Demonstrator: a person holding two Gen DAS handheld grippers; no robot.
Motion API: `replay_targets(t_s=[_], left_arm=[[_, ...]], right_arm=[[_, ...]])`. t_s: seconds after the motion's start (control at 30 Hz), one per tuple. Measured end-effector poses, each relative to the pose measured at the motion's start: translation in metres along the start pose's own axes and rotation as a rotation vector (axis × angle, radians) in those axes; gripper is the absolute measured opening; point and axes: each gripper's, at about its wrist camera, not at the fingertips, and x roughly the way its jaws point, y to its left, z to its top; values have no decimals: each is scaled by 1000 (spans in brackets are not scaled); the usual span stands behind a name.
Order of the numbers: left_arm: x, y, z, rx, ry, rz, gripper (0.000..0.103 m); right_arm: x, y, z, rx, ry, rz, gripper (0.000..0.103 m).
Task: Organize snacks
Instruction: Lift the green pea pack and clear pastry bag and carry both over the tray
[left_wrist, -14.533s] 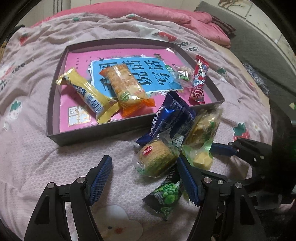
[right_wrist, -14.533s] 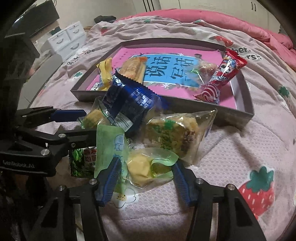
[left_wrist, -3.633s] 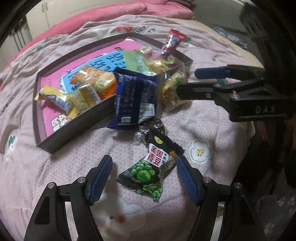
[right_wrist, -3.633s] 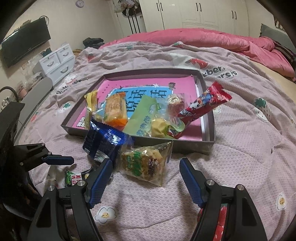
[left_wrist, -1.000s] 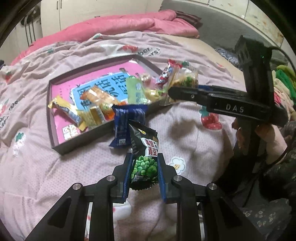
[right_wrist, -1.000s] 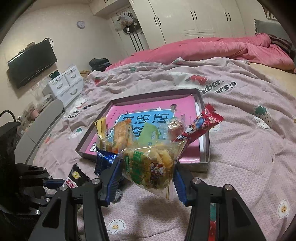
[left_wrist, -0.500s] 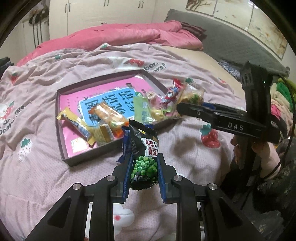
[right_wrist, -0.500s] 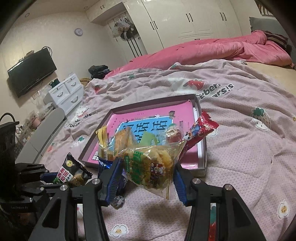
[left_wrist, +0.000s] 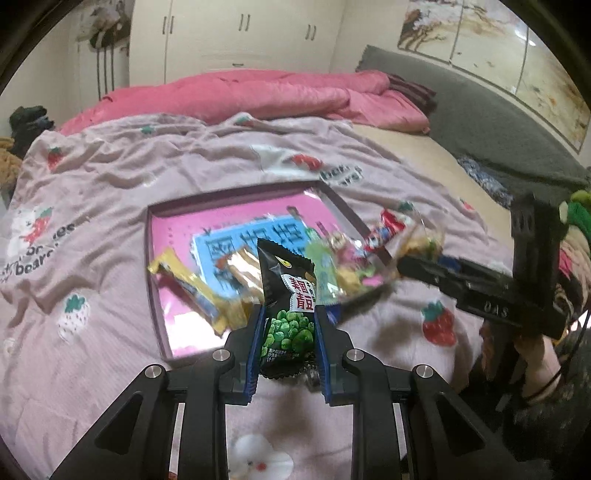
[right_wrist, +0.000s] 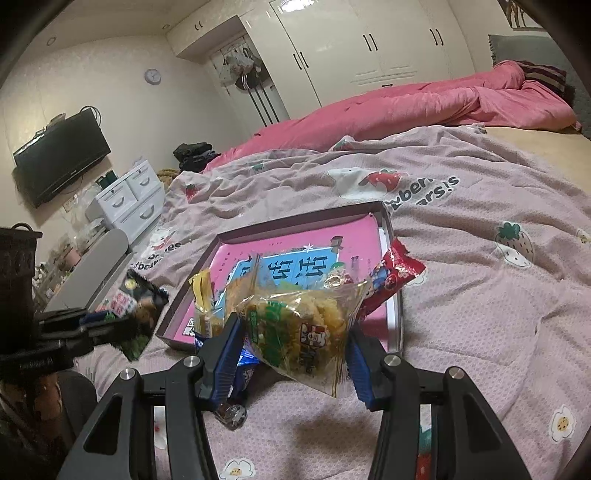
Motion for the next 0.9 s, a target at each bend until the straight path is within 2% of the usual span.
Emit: replay_targets(t_s=[0.33,0.5,0.9], left_arm=[[2,26,23,-43,-72,73,26],[6,39,25,-64,-86,117,26],[34,61,10,-114,-41,131,26]], right_arm=[[-2,-5,7,9,-26,-5,52],[-2,-8,12,14,-41,-10,52],[2,-15,20,23,-64,-32,52]])
